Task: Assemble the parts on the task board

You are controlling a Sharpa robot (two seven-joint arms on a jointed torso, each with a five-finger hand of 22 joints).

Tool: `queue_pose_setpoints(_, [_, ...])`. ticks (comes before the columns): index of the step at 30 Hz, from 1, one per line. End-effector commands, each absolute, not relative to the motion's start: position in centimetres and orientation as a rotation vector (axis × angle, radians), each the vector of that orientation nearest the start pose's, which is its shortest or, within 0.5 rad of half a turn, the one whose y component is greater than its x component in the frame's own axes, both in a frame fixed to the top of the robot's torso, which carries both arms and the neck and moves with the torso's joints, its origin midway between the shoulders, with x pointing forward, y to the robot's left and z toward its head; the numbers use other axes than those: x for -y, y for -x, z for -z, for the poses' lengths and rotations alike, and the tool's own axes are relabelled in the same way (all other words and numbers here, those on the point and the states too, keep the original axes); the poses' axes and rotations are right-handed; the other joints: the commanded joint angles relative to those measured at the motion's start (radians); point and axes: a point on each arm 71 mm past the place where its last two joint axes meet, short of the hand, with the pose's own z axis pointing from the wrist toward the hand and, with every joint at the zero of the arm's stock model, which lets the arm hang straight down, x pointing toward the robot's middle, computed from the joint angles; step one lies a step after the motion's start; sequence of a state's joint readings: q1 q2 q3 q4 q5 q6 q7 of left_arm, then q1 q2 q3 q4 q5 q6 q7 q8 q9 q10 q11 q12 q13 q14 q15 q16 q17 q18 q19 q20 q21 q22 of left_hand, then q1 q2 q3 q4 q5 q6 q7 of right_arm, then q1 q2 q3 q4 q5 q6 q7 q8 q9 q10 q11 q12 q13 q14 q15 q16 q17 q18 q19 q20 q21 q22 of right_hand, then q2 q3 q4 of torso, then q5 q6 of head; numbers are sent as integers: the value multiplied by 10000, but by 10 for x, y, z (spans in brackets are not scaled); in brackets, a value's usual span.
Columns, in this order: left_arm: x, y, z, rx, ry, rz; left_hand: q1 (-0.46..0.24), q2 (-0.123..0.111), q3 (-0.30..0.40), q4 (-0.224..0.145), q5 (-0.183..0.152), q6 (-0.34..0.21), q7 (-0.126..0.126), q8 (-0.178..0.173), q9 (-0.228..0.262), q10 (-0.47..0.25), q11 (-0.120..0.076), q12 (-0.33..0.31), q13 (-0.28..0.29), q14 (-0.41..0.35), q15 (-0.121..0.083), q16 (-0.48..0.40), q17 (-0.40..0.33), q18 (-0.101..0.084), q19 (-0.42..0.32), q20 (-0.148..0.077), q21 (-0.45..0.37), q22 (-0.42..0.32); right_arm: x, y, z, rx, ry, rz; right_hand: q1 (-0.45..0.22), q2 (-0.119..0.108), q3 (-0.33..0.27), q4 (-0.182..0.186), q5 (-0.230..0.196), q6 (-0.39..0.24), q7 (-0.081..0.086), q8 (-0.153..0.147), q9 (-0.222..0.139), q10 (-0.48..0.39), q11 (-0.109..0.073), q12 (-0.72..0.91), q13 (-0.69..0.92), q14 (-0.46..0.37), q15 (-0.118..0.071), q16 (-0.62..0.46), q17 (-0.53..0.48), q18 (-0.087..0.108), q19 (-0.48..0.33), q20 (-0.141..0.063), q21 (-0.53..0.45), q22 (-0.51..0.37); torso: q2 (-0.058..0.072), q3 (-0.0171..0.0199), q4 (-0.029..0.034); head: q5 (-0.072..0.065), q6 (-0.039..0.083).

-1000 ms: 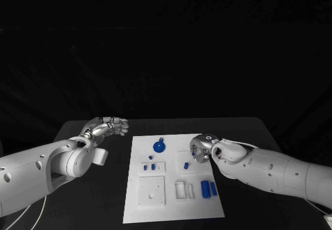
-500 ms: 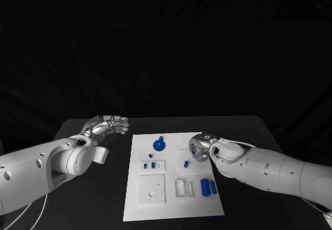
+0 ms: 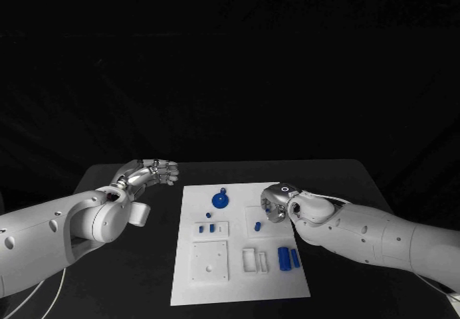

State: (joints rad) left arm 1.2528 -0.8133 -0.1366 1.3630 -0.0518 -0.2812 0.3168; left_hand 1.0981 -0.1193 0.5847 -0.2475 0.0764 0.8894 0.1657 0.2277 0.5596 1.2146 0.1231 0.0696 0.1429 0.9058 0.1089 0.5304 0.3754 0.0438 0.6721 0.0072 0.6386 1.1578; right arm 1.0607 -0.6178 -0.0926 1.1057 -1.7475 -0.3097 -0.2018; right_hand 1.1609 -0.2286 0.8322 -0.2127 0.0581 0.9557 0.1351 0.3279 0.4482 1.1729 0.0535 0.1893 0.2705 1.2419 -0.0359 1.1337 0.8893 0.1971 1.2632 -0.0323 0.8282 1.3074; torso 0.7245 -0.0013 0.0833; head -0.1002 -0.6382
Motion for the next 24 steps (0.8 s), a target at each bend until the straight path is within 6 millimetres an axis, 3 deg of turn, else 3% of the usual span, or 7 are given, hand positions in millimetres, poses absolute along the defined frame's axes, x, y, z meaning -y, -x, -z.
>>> queue_pose_setpoints(1, [-242,-514,199,-15140,10943,13754,-51,78,-39,4,-56,-53,12,-4,-13,-61,-22,2,-16,38,56,-51,16,193,24,55,-55,-7,214,-512,303,-17946,3414,-2077,-27,101,1,-60,-51,46,46,36,8,292,156,32,15,22,-71,39,-5,647,-17,-59,37,208,-1,-7,-6,-4,-31])
queue_pose_setpoints(10, [-243,-514,199,-15149,10967,13714,-37,85,-42,-6,-51,-55,11,-1,-16,-64,-23,3,-18,46,58,-61,29,201,27,58,-62,-5,212,-510,304,-17802,3656,-1959,189,462,234,-632,-42,729,-243,385,192,989,-125,394,444,106,-338,71,-14,647,26,-75,169,220,-2,-1,-8,-1,-65])
queue_pose_setpoints(24, [-244,-516,199,-15105,10964,13675,-6,95,-46,-28,-43,-53,8,9,-20,-61,-27,9,-20,57,58,-79,52,212,34,62,-75,-1,209,-510,300,-17107,3360,-1973,76,389,386,-691,-32,1043,-371,484,292,1241,-261,509,788,319,-473,98,-40,647,154,-175,424,232,-6,1,-9,-23,-120])
